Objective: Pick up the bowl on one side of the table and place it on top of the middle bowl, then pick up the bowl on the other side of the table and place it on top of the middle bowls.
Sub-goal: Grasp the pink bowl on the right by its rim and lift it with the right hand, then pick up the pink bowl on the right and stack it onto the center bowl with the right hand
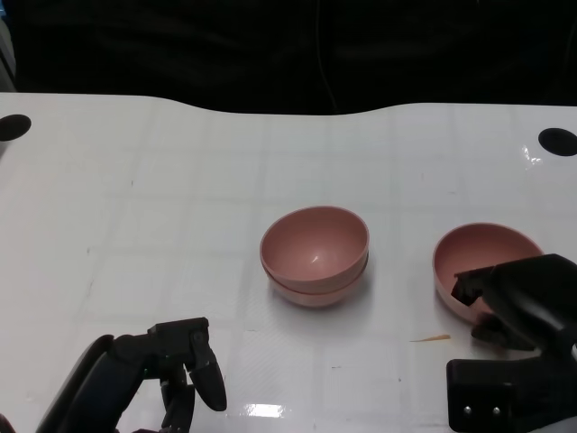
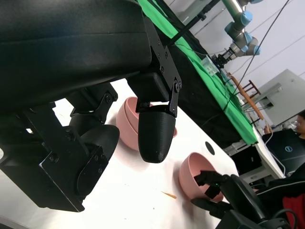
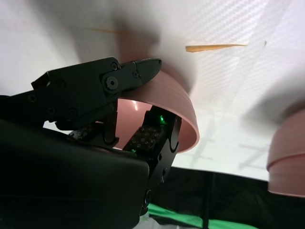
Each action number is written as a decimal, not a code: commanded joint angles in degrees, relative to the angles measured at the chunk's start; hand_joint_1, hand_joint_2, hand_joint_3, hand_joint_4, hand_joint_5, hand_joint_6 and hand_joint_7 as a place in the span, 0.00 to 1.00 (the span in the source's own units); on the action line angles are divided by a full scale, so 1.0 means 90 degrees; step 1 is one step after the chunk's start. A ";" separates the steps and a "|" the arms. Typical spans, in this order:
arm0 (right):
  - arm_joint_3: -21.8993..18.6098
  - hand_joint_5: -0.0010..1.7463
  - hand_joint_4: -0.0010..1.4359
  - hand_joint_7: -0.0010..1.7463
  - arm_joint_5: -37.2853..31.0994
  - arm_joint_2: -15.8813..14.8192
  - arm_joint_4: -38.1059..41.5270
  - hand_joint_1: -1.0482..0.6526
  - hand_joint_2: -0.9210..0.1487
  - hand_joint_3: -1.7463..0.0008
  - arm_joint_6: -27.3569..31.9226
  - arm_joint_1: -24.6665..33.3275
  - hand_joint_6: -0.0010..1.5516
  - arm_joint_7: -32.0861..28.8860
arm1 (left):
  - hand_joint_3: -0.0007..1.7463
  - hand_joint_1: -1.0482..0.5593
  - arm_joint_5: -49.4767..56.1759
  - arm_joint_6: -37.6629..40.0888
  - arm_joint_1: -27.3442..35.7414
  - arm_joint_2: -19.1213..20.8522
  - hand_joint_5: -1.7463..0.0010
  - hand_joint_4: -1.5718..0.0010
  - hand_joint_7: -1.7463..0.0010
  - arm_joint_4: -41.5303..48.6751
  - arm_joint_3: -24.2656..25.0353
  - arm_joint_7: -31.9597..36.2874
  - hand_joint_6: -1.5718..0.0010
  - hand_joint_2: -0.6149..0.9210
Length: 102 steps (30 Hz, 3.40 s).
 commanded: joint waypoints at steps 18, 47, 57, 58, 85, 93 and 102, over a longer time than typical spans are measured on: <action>-0.0259 1.00 0.64 0.74 0.0626 -0.0097 -0.0128 0.53 0.10 0.86 -0.0794 -0.0218 0.53 -0.1310 | 0.96 0.78 -0.0083 -0.0051 -0.0050 -0.0027 0.04 0.38 0.13 0.0114 0.0058 -0.0121 0.45 0.52; 0.0023 1.00 0.68 0.87 0.1438 0.0491 0.0024 0.50 0.58 0.24 -0.2026 -0.1276 0.52 -0.1286 | 0.95 0.77 -0.0034 -0.0042 -0.0050 -0.0025 0.04 0.39 0.14 0.0149 0.0041 -0.0126 0.46 0.53; 0.0376 1.00 0.69 0.82 0.1465 0.0955 0.0902 0.49 0.57 0.29 -0.2499 -0.2011 0.55 -0.1142 | 0.95 0.76 -0.0018 0.0125 0.0011 -0.0042 0.03 0.39 0.14 -0.0003 0.0021 -0.0142 0.45 0.53; 0.0413 1.00 0.69 0.81 0.1445 0.0994 0.0984 0.48 0.56 0.30 -0.2542 -0.2079 0.55 -0.1159 | 0.95 0.76 -0.0012 0.0129 0.0013 -0.0044 0.03 0.39 0.14 -0.0013 0.0015 -0.0142 0.45 0.53; 0.1287 1.00 0.66 0.88 0.1043 0.1564 0.3314 0.52 0.52 0.35 -0.2898 -0.3022 0.47 -0.1647 | 0.98 0.77 0.0100 0.0356 0.0062 -0.0121 0.03 0.38 0.13 -0.0330 -0.0042 -0.0139 0.45 0.51; 0.1273 0.35 0.39 0.06 0.1329 0.1434 0.3118 0.38 0.11 0.83 -0.2785 -0.3002 0.44 -0.0562 | 0.98 0.78 0.0110 0.0356 0.0059 -0.0128 0.03 0.38 0.13 -0.0320 -0.0053 -0.0134 0.45 0.50; 0.1237 0.34 0.19 0.00 0.1209 0.1258 0.2713 0.29 0.00 0.89 -0.2794 -0.2890 0.34 -0.0648 | 0.97 0.77 0.0102 0.0300 0.0034 -0.0118 0.03 0.38 0.14 -0.0238 -0.0040 -0.0136 0.45 0.51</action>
